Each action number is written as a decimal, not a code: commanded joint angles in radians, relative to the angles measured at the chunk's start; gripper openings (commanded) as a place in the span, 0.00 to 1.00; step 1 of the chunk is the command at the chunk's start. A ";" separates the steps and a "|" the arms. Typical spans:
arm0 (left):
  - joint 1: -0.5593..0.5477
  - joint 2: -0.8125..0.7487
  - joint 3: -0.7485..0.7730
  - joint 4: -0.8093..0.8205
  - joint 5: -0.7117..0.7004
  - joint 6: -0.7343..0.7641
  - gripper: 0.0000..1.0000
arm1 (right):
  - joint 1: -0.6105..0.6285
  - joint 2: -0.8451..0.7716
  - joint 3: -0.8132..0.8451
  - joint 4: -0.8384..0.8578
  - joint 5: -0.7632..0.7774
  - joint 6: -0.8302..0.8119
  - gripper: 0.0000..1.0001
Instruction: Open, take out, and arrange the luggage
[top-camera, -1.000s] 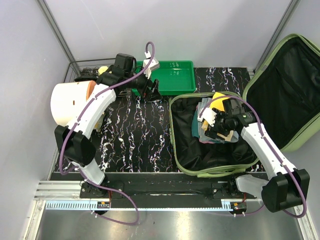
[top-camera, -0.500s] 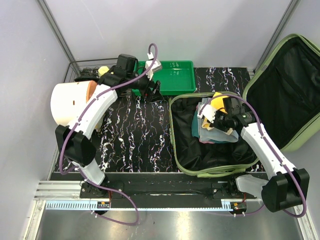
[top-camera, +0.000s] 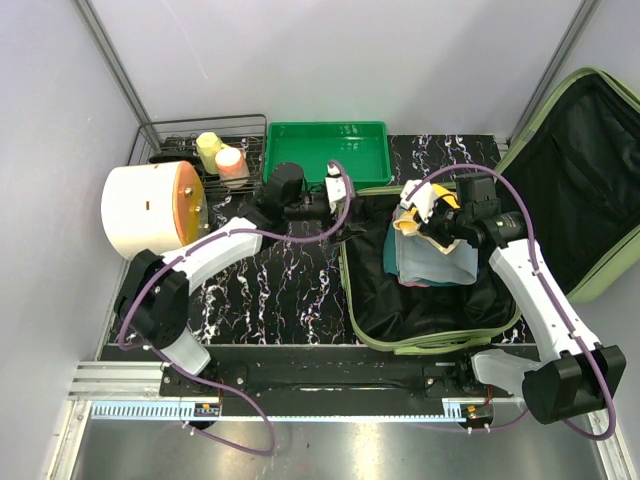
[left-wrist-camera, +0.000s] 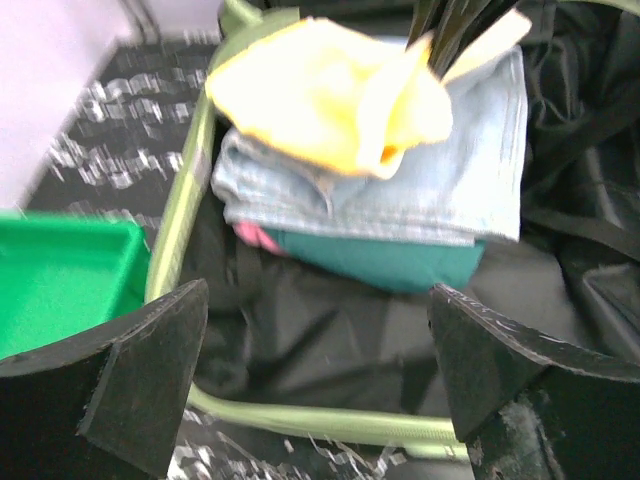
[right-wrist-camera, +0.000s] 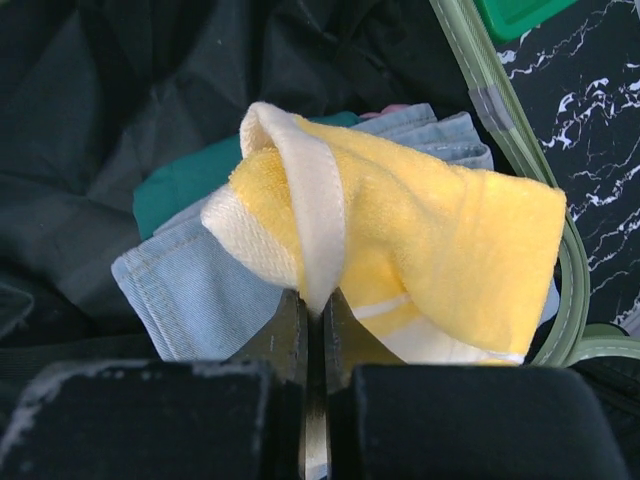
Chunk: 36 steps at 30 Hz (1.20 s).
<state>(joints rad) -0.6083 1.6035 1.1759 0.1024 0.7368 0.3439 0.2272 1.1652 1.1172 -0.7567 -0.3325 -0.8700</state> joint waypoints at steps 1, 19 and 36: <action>-0.053 -0.024 -0.036 0.417 0.039 0.088 0.95 | -0.005 -0.036 0.066 0.023 -0.100 0.071 0.00; -0.235 0.113 0.039 0.366 0.093 0.368 0.91 | -0.005 -0.075 0.110 -0.036 -0.299 0.075 0.00; -0.216 0.112 0.157 0.194 0.009 0.316 0.00 | -0.005 -0.081 0.147 -0.052 -0.281 0.203 0.99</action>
<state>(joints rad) -0.8650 1.7561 1.2827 0.2779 0.6941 0.7540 0.2253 1.1122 1.2171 -0.8593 -0.6262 -0.7521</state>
